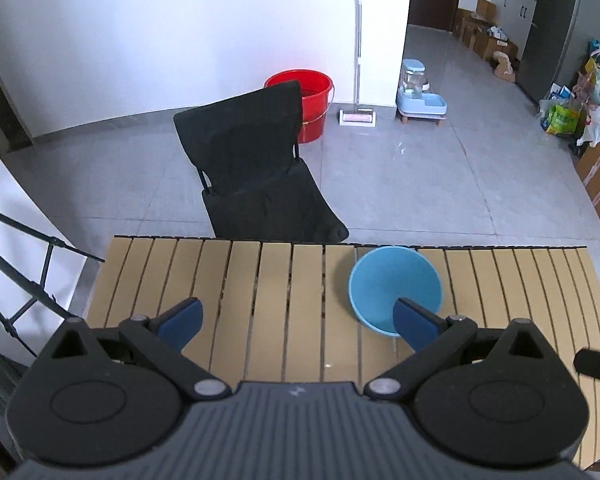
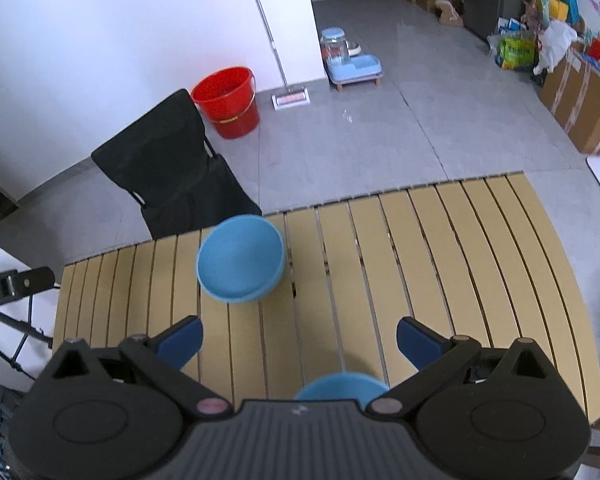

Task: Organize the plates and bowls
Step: 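Pull both open tools back and move toward the remaining light-blue bowl, then close both tools on the rim of the third light-blue bowl, then lift the third bowl with both tools and carry it to the nested bowls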

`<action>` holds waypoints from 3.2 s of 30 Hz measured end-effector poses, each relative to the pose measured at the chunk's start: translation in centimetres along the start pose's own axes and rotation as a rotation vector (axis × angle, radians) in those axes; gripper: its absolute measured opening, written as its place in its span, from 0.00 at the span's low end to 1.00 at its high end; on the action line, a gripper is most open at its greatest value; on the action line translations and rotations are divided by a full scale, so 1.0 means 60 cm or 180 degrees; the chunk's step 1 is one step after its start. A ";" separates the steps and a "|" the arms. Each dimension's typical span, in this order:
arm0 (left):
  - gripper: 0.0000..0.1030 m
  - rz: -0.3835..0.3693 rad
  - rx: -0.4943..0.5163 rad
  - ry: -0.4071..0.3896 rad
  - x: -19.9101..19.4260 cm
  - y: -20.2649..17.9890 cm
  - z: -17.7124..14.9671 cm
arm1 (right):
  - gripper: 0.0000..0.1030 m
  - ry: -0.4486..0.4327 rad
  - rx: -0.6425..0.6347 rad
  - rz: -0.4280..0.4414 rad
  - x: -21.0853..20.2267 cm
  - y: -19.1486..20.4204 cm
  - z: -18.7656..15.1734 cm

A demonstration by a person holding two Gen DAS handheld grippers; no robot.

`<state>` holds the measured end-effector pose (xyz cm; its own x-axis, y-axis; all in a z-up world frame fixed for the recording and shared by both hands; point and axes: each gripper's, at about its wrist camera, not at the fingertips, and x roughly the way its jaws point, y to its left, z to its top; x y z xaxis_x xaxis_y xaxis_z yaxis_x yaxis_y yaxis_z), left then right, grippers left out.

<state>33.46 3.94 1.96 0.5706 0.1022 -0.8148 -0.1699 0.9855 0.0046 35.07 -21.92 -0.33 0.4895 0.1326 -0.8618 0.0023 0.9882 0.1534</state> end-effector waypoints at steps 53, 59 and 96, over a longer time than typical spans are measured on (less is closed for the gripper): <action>0.22 -0.0542 0.0523 0.1460 0.519 -0.099 0.073 | 0.29 0.0917 0.0396 -0.0212 0.479 0.052 0.090; 0.13 -0.0595 0.0561 0.1486 0.524 -0.106 0.068 | 0.11 0.0933 0.0461 -0.0166 0.491 0.051 0.086; 0.10 -0.0428 0.0816 0.1103 0.412 -0.113 0.039 | 0.08 0.0579 0.0058 -0.0087 0.403 0.082 0.049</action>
<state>50.62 0.10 -16.85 0.2639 -0.0375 -0.9638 0.1169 0.9931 -0.0066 49.46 -14.05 -18.99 0.3233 0.1191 -0.9388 0.0299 0.9903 0.1359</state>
